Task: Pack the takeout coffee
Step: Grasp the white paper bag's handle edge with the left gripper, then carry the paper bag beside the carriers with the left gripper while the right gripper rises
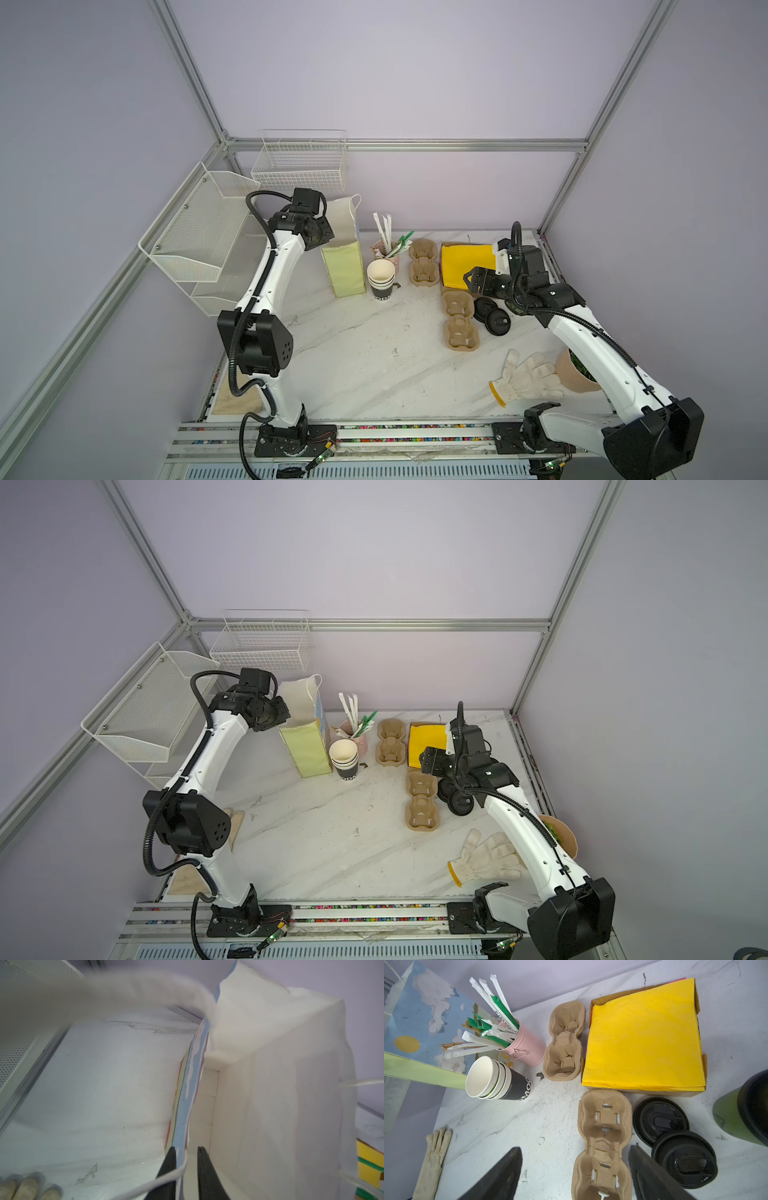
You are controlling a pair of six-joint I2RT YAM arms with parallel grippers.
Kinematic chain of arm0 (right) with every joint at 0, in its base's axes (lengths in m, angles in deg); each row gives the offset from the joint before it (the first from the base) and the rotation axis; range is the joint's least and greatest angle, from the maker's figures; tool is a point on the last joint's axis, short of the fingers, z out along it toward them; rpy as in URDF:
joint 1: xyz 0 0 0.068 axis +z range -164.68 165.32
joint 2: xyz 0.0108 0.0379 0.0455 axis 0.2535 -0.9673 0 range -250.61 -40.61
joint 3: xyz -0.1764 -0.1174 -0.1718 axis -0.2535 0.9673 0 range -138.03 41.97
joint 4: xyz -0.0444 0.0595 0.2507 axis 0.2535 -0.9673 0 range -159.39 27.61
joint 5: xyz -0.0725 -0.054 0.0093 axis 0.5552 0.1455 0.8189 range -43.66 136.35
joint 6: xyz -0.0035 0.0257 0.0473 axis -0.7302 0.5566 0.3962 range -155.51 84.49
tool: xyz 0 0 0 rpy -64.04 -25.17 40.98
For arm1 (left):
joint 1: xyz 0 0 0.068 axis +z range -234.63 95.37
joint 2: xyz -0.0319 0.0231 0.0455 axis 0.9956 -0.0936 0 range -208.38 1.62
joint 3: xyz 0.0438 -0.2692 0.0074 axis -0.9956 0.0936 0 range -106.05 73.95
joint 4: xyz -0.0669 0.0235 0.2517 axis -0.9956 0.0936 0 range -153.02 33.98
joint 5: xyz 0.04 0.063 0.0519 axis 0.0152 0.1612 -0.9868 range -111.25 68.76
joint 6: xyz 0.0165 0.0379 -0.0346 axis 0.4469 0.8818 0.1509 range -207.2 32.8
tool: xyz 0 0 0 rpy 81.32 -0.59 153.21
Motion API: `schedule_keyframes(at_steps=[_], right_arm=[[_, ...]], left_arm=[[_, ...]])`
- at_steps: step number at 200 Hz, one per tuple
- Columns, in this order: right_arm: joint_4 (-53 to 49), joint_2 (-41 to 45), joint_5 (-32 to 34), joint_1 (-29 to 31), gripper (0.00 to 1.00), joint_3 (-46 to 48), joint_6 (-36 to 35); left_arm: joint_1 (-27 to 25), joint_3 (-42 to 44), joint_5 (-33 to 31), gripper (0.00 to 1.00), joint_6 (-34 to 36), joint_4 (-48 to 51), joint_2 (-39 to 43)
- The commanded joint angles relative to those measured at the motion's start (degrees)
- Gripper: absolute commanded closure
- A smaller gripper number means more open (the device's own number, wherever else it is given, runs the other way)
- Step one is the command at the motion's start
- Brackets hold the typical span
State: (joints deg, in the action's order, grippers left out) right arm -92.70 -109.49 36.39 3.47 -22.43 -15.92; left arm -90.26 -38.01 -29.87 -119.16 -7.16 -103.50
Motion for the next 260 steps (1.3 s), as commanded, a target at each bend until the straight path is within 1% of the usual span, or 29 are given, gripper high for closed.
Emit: schedule_keyframes(at_steps=[1, 17, 39, 60, 93, 123, 149, 153, 172, 204, 225, 241, 260], right_arm=[[-1.59, 0.87, 0.67, 0.39, 0.17, -1.94, -0.91], [-1.77, 1.04, 0.99, 0.46, 0.17, -2.17, -0.92], [-2.02, 0.85, 0.65, 0.57, 0.17, -2.61, -0.89], [-2.37, 0.59, 0.05, 0.66, 0.17, -3.58, -1.48], [-3.51, 0.53, -0.8, 0.75, 0.17, -6.21, -1.94], [-3.71, 0.01, -3.93, 0.76, 0.17, -8.34, -2.11], [-3.88, -0.15, -5.38, 0.8, 0.17, -9.77, -2.11], [-3.92, -0.16, -5.44, 0.75, 0.17, -10.01, -2.09], [-4.32, -0.38, -5.95, 0.76, 0.17, -10.79, -2.05], [-4.75, -0.53, -6.33, 0.74, 0.17, -11.62, -1.89], [-4.98, -0.14, -6.3, 0.74, 0.17, -11.93, -1.64], [-5.05, 0.4, -5.59, 0.75, 0.17, -11.89, -1.32], [-5.24, 1.05, -4.36, 0.75, 0.17, -11.97, -0.97]], left_arm=[[0.37, -6.06, -1.11, 0.85, 0.92, -0.18, 0.13], [0.42, -6.23, -1.48, 0.89, 0.99, 0.19, 0.01], [0.35, -6.43, -1.72, 1.0, 1.19, 0.87, 0.43], [0.37, -6.13, -2.3, 1.0, 1.29, 1.68, 2.18], [0.36, -3.81, -2.39, 1.0, 1.57, 2.99, 8.23], [0.35, 1.45, -1.85, 1.0, 1.6, 4.47, 16.41], [0.27, 5.47, 0.26, 1.0, 1.48, 6.35, 23.56], [0.18, 5.9, 0.66, 1.0, 1.4, 6.63, 26.22], [-0.56, 8.35, 1.52, 1.0, 1.09, 8.04, 32.06], [-3.69, 9.42, 3.92, 1.0, -0.61, 12.02, 38.58], [-7.25, 11.17, 5.13, 1.0, -3.46, 13.13, 42.47], [-12.2, 12.81, 5.23, 1.0, -6.44, 13.22, 44.13], [-19.31, 13.14, 2.12, 1.0, -9.43, 13.46, 44.4]])
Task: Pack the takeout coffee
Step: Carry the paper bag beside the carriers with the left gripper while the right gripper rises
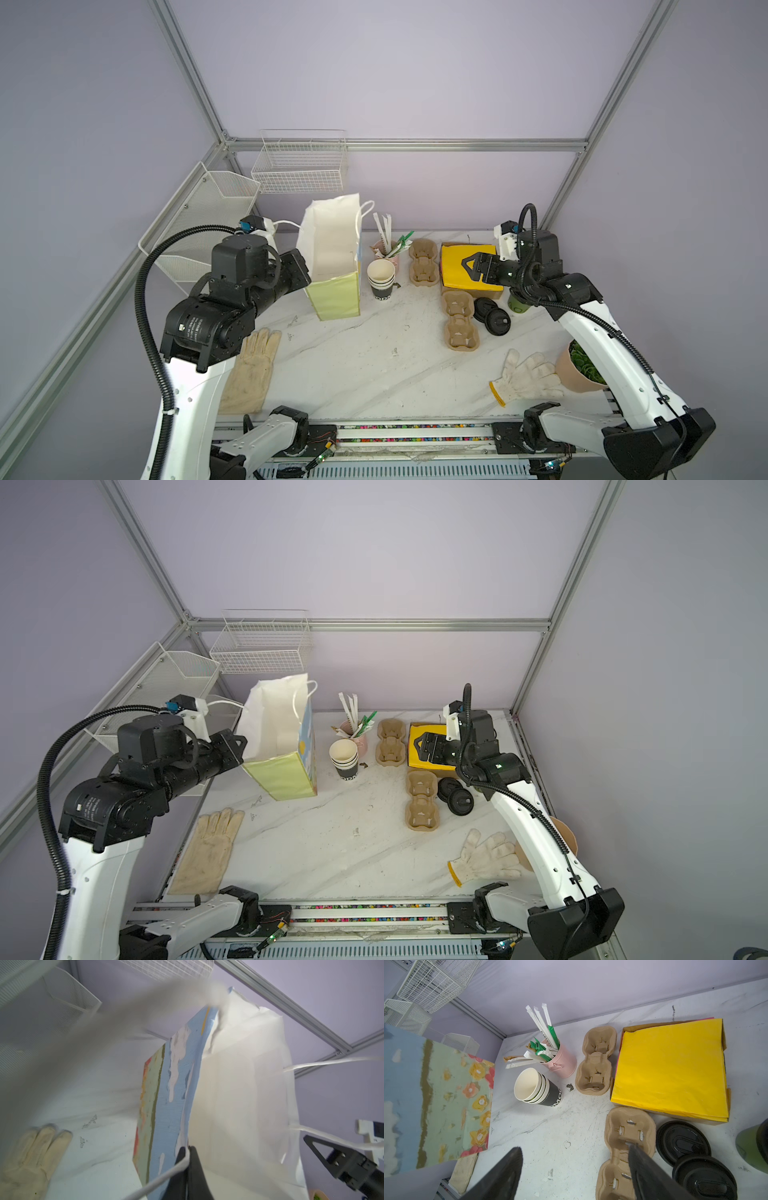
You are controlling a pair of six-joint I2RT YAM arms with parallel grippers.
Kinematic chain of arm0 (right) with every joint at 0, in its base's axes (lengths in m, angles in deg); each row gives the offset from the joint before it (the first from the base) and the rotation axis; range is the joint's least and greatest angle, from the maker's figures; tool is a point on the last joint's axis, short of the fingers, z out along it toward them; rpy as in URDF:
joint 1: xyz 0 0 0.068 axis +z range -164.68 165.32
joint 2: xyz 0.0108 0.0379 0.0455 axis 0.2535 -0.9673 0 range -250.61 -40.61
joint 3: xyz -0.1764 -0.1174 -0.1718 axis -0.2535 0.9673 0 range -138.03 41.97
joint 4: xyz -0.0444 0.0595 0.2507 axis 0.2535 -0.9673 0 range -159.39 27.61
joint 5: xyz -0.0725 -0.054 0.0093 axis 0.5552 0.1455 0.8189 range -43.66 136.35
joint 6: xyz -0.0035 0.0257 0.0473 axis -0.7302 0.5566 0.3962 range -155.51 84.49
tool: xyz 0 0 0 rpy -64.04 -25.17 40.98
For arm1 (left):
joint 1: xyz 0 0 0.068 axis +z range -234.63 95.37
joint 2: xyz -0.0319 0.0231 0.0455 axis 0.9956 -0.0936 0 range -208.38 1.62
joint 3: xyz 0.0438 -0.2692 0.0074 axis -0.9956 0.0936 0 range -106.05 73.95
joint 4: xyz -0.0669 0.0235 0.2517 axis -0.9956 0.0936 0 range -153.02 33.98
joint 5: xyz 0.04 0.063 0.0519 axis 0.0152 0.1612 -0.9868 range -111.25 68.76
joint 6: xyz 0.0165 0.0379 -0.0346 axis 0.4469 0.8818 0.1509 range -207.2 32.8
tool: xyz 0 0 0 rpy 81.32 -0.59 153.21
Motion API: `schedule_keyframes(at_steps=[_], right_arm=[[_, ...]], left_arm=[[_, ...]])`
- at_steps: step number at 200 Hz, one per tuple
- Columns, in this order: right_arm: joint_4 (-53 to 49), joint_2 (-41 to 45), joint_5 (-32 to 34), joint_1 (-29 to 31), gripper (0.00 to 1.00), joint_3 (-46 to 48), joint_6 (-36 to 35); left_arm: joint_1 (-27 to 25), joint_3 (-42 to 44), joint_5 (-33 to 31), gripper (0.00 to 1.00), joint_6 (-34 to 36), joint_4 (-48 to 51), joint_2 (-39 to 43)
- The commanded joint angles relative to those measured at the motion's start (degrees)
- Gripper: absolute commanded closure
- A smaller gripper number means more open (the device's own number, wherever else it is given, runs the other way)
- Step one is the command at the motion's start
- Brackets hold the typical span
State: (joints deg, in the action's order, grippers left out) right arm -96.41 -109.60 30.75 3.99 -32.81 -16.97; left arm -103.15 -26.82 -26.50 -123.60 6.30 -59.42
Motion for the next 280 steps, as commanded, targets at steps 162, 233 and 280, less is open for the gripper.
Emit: schedule_keyframes(at_steps=[162, 233, 280], right_arm=[[0.45, 3.48, -8.93, 1.33, 0.2, -12.42, 7.27], [0.02, -1.98, -3.61, 10.99, 0.21, -16.86, 8.39], [-3.22, -7.04, 8.14, 18.77, 0.25, -19.07, 7.65]], left_arm=[[-29.19, 15.2, -14.86, 1.0, -23.28, -17.29, -9.9], [-29.99, 15.58, -16.45, 1.0, -27.07, -19.52, -16.12], [-30.45, 17.13, -17.26, 1.0, -29.19, -20.7, -16.75]])
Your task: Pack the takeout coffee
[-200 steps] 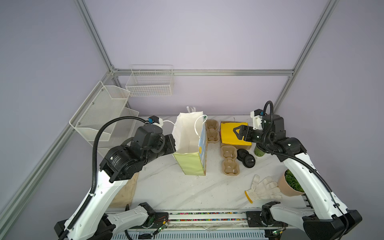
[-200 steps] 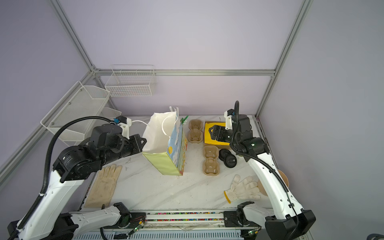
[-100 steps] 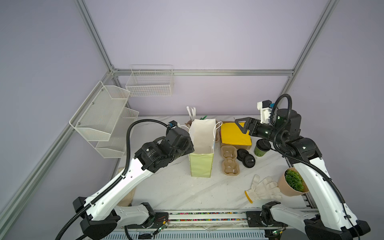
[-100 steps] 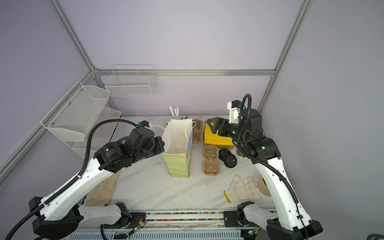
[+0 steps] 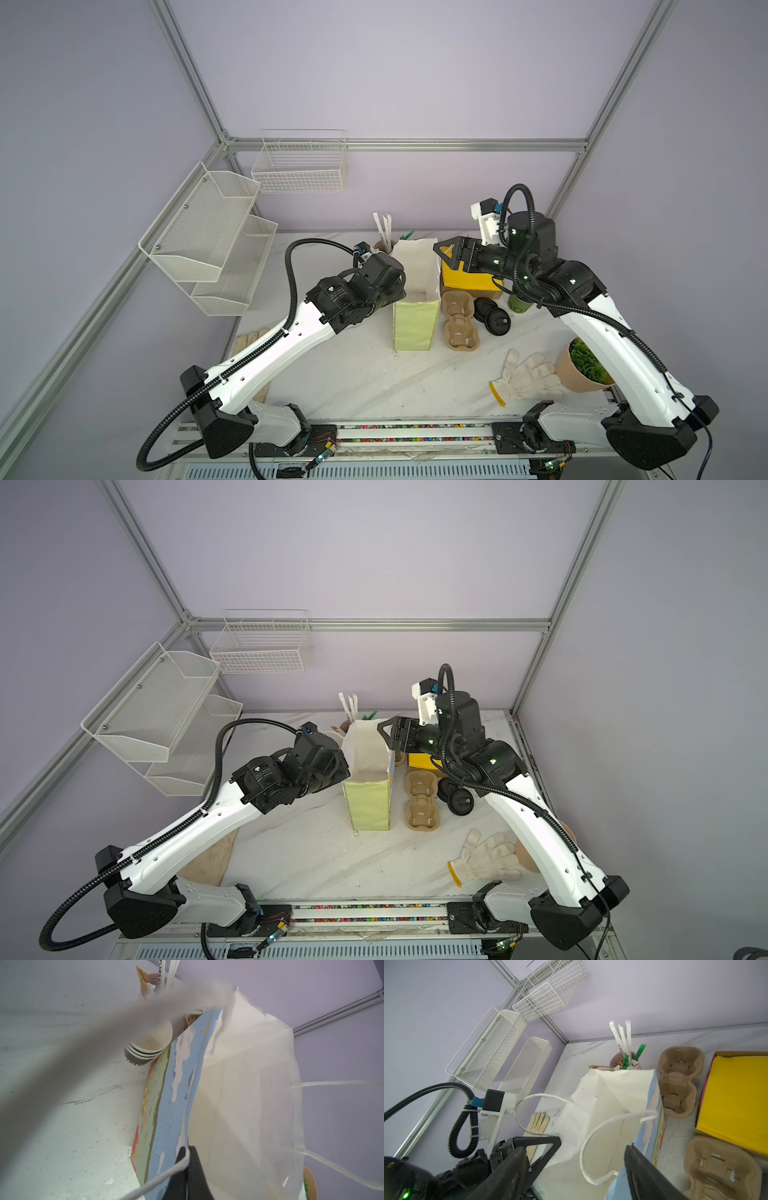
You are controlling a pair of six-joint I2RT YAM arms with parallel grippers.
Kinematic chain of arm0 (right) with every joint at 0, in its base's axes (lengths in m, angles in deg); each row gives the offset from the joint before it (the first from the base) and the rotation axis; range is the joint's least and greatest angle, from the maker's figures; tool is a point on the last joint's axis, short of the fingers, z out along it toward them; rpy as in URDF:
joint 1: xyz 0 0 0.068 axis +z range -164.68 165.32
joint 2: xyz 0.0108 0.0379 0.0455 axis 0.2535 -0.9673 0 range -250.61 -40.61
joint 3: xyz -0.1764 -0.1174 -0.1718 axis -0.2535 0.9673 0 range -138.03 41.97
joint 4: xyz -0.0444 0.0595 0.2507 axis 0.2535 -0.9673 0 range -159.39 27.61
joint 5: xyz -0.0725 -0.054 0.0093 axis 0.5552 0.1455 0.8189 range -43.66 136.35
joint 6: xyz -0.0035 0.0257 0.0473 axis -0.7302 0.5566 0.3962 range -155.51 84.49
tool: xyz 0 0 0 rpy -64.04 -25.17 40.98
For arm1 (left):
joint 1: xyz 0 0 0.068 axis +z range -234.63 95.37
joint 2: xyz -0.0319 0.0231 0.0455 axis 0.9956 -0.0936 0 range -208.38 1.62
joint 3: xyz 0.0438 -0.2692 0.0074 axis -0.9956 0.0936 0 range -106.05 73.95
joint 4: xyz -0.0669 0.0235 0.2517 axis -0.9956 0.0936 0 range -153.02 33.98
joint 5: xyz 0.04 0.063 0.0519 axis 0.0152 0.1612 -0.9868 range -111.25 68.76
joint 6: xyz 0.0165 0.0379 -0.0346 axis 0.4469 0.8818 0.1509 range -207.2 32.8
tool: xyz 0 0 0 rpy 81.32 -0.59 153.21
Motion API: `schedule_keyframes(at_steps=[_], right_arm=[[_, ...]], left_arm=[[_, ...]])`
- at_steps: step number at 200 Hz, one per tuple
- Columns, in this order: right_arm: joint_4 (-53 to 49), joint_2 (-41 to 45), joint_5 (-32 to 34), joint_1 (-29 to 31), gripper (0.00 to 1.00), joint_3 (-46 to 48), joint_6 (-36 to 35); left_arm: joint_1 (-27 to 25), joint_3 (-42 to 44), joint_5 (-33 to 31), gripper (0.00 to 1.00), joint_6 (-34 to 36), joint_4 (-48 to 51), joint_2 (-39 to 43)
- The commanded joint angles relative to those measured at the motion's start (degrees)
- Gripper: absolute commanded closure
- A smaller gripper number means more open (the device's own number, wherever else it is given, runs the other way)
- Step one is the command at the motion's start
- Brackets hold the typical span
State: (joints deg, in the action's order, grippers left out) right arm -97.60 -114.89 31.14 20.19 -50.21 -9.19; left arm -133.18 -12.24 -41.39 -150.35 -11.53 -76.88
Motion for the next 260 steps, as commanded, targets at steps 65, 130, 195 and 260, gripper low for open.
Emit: schedule_keyframes(at_steps=[65, 130, 195, 260], right_arm=[[-3.58, -3.95, 14.51, 4.59, 0.6, -2.05, -0.31], [-2.68, -3.04, 15.09, 4.6, 0.92, 2.2, 0.13], [-2.51, 0.36, 17.26, 4.59, 1.0, 6.71, 0.27], [-4.41, -2.97, 14.46, 4.68, 0.48, -0.81, -0.2]], left_arm=[[-0.58, 6.07, -2.92, 1.0, -4.68, -4.27, 0.67], [-0.58, 8.5, -5.39, 1.0, -5.22, -4.51, 2.13], [-0.66, 9.38, -6.29, 1.0, -5.48, -4.68, 2.56], [-0.65, 9.57, -4.59, 1.0, -6.26, -5.4, 1.12]])
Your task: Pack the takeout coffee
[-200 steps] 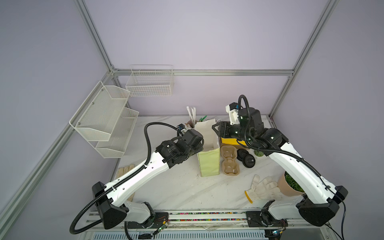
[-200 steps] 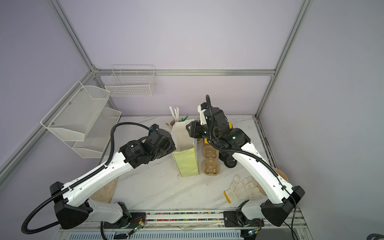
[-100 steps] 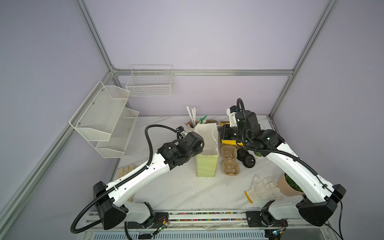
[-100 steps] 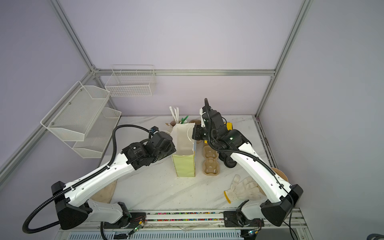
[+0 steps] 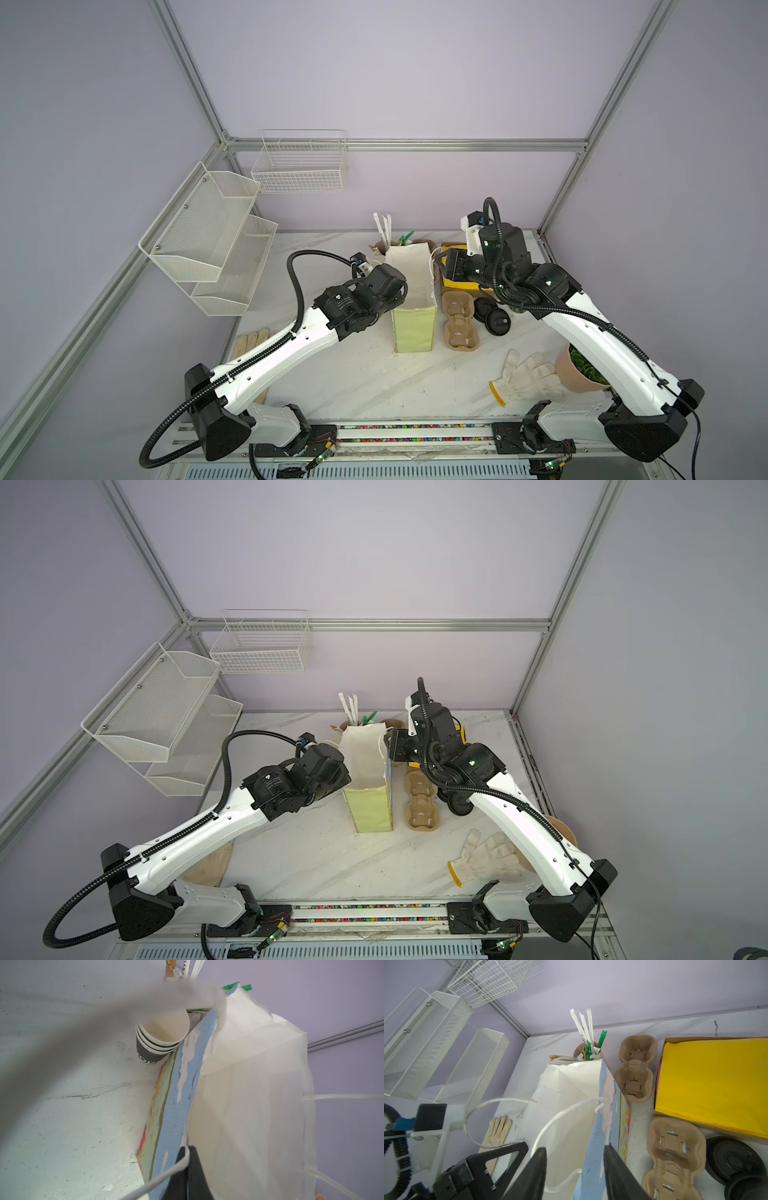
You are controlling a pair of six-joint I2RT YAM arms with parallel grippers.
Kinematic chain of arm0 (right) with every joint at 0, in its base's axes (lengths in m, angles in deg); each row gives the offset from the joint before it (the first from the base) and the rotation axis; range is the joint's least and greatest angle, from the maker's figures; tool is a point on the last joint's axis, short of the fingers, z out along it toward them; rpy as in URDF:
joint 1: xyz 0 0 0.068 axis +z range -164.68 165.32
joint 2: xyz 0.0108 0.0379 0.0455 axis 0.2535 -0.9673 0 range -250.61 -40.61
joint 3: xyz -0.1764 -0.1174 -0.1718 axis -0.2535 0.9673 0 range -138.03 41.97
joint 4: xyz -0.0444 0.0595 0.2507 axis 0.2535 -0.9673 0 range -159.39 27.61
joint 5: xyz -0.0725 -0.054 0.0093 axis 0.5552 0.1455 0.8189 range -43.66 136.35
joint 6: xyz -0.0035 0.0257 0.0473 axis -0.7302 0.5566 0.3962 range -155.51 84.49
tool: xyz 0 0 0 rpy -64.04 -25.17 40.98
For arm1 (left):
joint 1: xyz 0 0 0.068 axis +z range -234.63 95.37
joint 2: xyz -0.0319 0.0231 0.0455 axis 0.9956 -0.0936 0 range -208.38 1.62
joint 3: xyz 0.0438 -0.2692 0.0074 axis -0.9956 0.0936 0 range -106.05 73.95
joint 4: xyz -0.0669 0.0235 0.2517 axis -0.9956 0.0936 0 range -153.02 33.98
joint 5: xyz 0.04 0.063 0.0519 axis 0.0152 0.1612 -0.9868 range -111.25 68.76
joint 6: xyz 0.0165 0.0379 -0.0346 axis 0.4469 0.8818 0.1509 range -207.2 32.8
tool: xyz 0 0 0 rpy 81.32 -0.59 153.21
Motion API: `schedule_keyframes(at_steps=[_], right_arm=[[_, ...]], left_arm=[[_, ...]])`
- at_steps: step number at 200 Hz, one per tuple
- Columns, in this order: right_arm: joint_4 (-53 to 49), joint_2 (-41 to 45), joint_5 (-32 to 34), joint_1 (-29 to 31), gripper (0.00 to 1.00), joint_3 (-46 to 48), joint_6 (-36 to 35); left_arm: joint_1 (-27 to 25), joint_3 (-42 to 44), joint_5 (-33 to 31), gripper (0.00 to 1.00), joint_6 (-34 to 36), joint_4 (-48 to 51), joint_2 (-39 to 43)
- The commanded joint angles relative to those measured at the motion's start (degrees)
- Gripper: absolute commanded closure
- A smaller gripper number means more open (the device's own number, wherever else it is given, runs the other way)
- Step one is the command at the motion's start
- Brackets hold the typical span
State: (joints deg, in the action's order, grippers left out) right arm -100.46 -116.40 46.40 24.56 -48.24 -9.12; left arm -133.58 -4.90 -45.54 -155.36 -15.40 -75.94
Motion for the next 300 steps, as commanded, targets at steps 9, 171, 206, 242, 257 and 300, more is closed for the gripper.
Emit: schedule_keyframes(at_steps=[9, 171, 206, 242, 257, 300], right_arm=[[-2.07, -2.36, -0.81, 0.44, 0.45, -3.53, -0.59], [-3.55, -0.09, 8.52, 3.63, 0.94, 1.26, -0.11], [0.36, 2.04, 7.78, 3.64, 1.0, 7.22, 0.43], [5.23, 3.8, 5.96, 3.14, 1.0, 14.07, 2.14], [6.35, 3.84, 4.42, 2.32, 1.0, 15.86, 2.23], [8.71, 5.87, -2.81, -4.78, 1.0, 18.97, 0.98]], left_arm=[[-0.25, 2.23, -0.32, 1.0, -1.22, -1.56, 0.05], [-0.27, 2.59, 0.74, 1.0, -1.92, -1.7, -0.76], [-0.27, 3.39, 1.34, 1.0, -2.55, -1.99, -0.58], [-0.42, 3.88, 2.09, 1.0, -2.83, -2.31, -0.49], [-0.46, 3.97, 2.31, 1.0, -2.85, -2.48, -0.49], [-0.45, 4.35, 1.12, 1.0, -2.01, -2.75, 0.89]])
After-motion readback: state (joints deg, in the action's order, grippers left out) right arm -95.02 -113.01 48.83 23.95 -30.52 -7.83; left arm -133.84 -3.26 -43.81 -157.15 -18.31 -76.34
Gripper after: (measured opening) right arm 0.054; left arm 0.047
